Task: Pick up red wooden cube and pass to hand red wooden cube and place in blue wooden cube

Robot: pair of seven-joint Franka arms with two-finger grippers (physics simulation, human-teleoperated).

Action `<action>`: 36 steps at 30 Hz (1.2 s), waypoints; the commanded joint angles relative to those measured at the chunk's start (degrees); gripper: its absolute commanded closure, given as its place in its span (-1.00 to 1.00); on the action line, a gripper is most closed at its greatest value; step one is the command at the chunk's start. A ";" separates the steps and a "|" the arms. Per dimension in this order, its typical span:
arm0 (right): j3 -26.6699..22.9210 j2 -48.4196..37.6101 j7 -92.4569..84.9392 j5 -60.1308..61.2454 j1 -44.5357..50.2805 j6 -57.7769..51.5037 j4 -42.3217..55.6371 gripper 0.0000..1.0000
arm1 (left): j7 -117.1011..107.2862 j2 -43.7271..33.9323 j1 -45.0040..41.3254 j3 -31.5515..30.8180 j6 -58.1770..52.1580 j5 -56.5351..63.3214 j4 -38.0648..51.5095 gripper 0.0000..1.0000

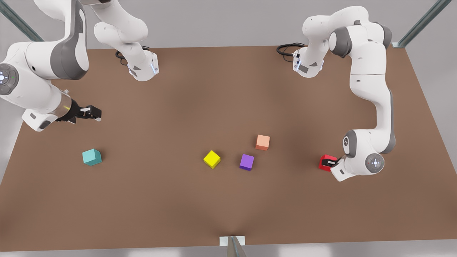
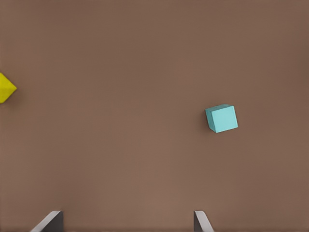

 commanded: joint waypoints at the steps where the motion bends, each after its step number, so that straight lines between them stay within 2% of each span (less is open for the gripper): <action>1: -0.01 -0.06 -0.44 0.08 0.08 0.03 -0.07 -1.00 | 18.29 -0.09 0.09 0.08 6.03 0.19 -1.95 -1.00; 7: -0.01 0.12 -0.44 0.08 0.17 0.39 -1.13 -1.00 | 17.94 0.44 -0.17 0.43 7.35 0.18 -5.12 -1.00; 16: -0.01 0.12 -0.44 0.08 0.26 0.56 -2.36 -1.00 | 16.97 2.81 -0.35 0.43 8.58 -0.34 -5.12 -1.00; 17: -0.01 0.12 -0.44 0.08 0.26 0.56 -2.36 -1.00 | 16.88 2.81 -0.43 0.43 8.58 -0.34 -5.03 -0.96; 19: -0.01 0.12 -0.44 0.08 0.17 0.56 -2.36 -1.00 | 16.88 2.81 -0.44 0.43 8.58 -0.34 -5.03 -0.54; 20: -0.01 0.12 -0.44 0.08 0.17 0.56 -2.36 -1.00 | 15.66 2.73 -0.52 0.43 8.49 -0.34 -5.03 -0.42; 23: -0.01 0.12 -0.70 0.08 0.08 0.47 -2.36 -1.00 | 10.91 1.93 -0.70 0.08 7.71 -0.34 -4.86 -0.35; 25: 0.17 1.34 -1.66 0.35 0.61 0.47 -1.92 -1.00 | 6.70 1.85 0.00 -0.80 -1.76 -7.60 -0.56 -0.35; 26: 0.26 4.59 -11.03 4.81 0.52 0.12 -0.61 -1.00 | 2.66 1.67 0.18 -0.89 -12.65 -14.04 4.97 -0.35; 27: 0.26 7.49 -19.12 11.21 0.00 -0.40 0.80 -1.00 | -3.39 1.67 -0.34 -1.67 -19.77 -15.63 9.53 -0.35; 28: -0.01 15.29 -29.94 23.96 -1.23 -3.65 4.04 -1.00 | -12.97 1.85 -0.17 -7.55 -25.51 -17.38 15.26 -0.35; 31: 2.63 32.98 -51.99 42.52 -0.62 -4.10 18.99 -1.00 | -30.04 4.91 -0.35 -20.83 -20.87 -41.36 18.26 -0.35; 33: 3.42 38.17 -70.99 49.65 -0.53 -1.99 20.67 -1.00 | -23.38 11.86 0.09 -22.42 -19.81 -52.63 20.54 -0.36; 36: 3.95 41.16 -97.10 56.94 -0.53 2.32 19.97 -1.00 | -21.09 15.91 0.01 -22.60 -19.54 -57.47 25.20 -0.35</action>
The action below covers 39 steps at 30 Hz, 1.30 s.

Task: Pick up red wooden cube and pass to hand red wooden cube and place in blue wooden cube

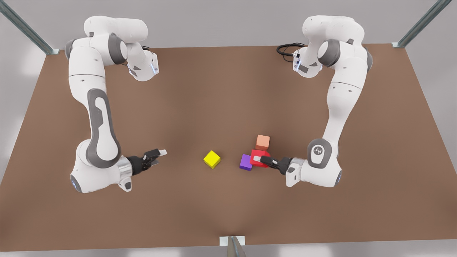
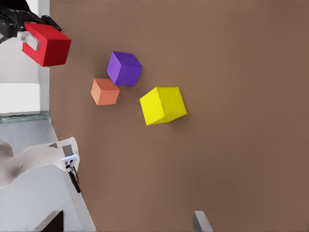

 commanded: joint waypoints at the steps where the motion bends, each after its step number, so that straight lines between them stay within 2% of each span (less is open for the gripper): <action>1: 0.21 1.22 -76.86 12.12 -0.01 4.29 -0.11 -1.00 | -16.12 2.27 0.01 -0.87 -3.12 -9.27 2.59 -0.35; 4: 0.82 2.10 -96.00 19.83 1.30 11.75 -0.29 -1.00 | -13.31 4.47 -0.34 -4.21 -0.93 -9.36 3.39 -0.35; 6: 1.09 2.97 -99.29 23.45 2.80 18.71 -0.73 -1.00 | -13.04 4.82 -1.39 -5.44 1.71 -9.45 3.48 -0.35; 9: 1.09 4.91 -102.89 30.48 6.40 20.73 -2.05 -1.00 | -12.87 4.82 -1.66 -5.44 1.89 -9.36 3.48 -0.35; 23: 3.11 5.70 -103.59 41.74 12.12 24.25 -6.53 -1.00 | -10.67 4.91 -1.92 -5.44 4.35 -9.36 3.48 -0.36; 28: 3.20 5.70 -103.15 45.61 14.93 27.15 -6.53 -1.00 | -10.84 4.91 -2.71 -5.53 8.30 -9.45 3.48 -0.36; 39: 6.80 5.70 -102.98 47.01 15.63 32.33 -6.53 -1.00 | -11.28 4.91 -2.89 -6.76 10.50 -10.42 3.48 -0.36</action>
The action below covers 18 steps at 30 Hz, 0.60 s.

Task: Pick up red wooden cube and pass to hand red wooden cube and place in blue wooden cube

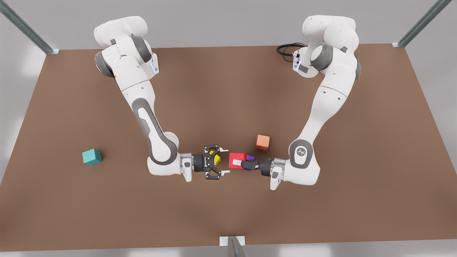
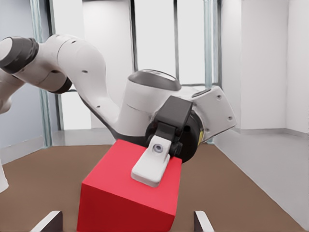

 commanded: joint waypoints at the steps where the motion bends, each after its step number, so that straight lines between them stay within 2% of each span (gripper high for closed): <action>1: 0.36 -0.13 -12.20 0.27 0.00 2.06 0.03 -1.00 | -1.05 -0.09 -0.45 -0.05 1.71 -0.46 0.02 -0.36; 10: 2.56 1.37 -12.28 0.79 0.17 3.99 -0.32 -1.00 | -2.72 -0.18 -2.64 -0.40 5.23 -0.55 0.02 -0.36; 11: 2.65 1.37 -12.28 0.79 0.17 3.99 -0.32 -0.90 | -2.72 -0.18 -2.73 -0.40 5.23 -0.55 0.02 -0.36; 12: 2.65 1.28 -12.37 0.79 0.17 3.99 -0.15 -0.64 | -2.72 -0.18 -2.73 -0.40 5.23 -0.55 0.02 -0.36; 13: 2.65 1.28 -12.81 0.79 0.09 3.99 -0.06 -0.16 | -2.72 -0.09 -2.73 -0.40 5.23 -0.55 0.02 -0.36; 18: 2.65 1.28 -12.72 0.79 -0.27 3.73 -0.06 -0.15 | -3.07 -0.27 -2.64 -0.40 5.05 -0.55 -0.07 -0.36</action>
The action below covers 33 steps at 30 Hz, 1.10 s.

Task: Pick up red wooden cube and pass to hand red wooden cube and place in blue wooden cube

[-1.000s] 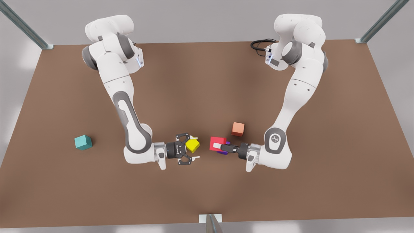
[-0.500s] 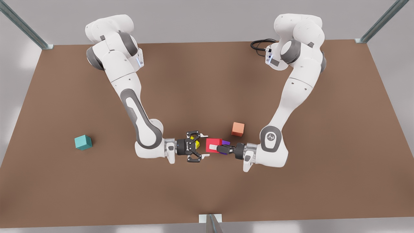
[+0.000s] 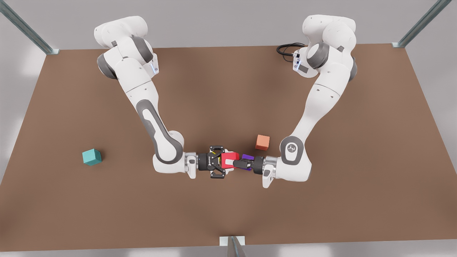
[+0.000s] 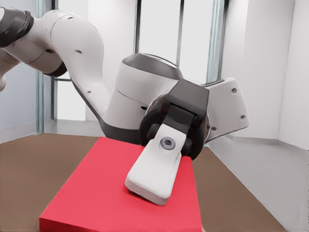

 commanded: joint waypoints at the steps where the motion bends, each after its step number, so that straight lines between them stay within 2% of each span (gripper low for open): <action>1: 0.05 -0.15 -5.04 0.41 -0.16 0.08 0.04 -0.15 | -1.19 -0.11 0.03 -0.09 0.16 -0.37 -0.03 -0.36; 4: 0.05 -0.23 -4.78 0.32 -0.60 -0.18 0.04 -0.15 | -1.10 -0.11 0.03 -0.09 0.25 -0.37 -0.03 -0.38; 5: 0.05 -0.23 -4.78 0.32 -0.60 -0.18 0.04 -0.15 | -1.10 -0.02 -0.06 -0.09 0.25 -0.37 -0.03 -0.57; 6: 0.05 -0.23 -4.69 0.32 -0.60 -0.18 0.04 -0.15 | -1.02 -0.02 -0.06 -0.09 0.25 -0.37 -0.03 -1.00; 11: 0.05 -0.32 -4.69 0.32 -0.51 -0.10 0.12 -0.15 | -2.07 -0.81 0.82 0.26 -0.80 0.50 0.05 -1.00; 15: 0.05 -0.32 -4.69 0.32 -0.60 -0.18 -0.05 -0.16 | -7.26 -6.17 10.83 0.08 -14.07 16.32 0.05 -1.00; 16: 0.05 -0.32 -4.69 0.32 -0.60 -0.18 -0.05 -0.16 | -7.17 -6.87 13.99 0.00 -16.71 20.71 0.67 -1.00; 17: -0.04 -0.58 -4.69 -0.21 -1.47 -0.36 0.12 -0.16 | -7.17 -8.71 16.55 0.26 -19.96 30.37 3.21 -1.00; 18: -0.39 -0.67 -4.69 -1.26 -2.00 -0.53 0.12 -0.16 | -7.08 -12.75 18.66 0.17 -21.81 45.12 4.01 -1.00; 19: -0.48 -0.76 -3.38 -3.89 -3.06 -0.71 0.30 -0.16 | -6.99 -17.59 18.31 -0.18 -26.37 66.21 3.83 -1.00; 20: -0.48 -1.11 -0.23 -7.05 -3.85 -0.71 0.39 -0.16 | -6.99 -19.09 18.74 -2.19 -31.54 76.23 3.92 -1.00; 22: -1.10 -6.55 19.73 -27.69 -8.77 -2.56 -4.53 -0.17 | -7.08 -28.04 20.16 -2.56 -37.55 81.89 1.74 -1.00; 23: -1.19 -9.99 26.59 -41.22 -12.11 -3.17 -7.17 -0.17 | -6.99 -40.42 14.90 8.22 -30.97 77.78 -13.62 -1.00; 24: -1.27 -12.18 32.13 -52.92 -15.01 -6.33 -7.52 -0.17 | -0.86 -48.35 9.17 19.15 -24.01 69.16 -23.67 -1.00; 25: -2.50 -14.12 35.92 -64.44 -15.98 -7.91 -7.61 -0.17 | 1.80 -51.26 9.08 19.33 -28.48 68.97 -24.82 -1.00; 28: -6.45 -18.95 46.54 -85.71 -15.80 -9.50 -12.52 -0.17 | 1.80 -49.76 9.34 19.07 -28.93 69.15 -24.03 -1.00; 30: -10.67 -24.31 61.92 -92.57 -15.80 -9.50 -20.70 -0.17 | 1.80 -48.97 8.73 18.80 -28.84 68.97 -24.03 -1.00; 33: -14.54 -28.18 68.61 -102.86 -15.89 -5.02 -27.30 -0.17 | 1.80 -48.36 8.55 18.02 -28.40 68.27 -23.68 -1.00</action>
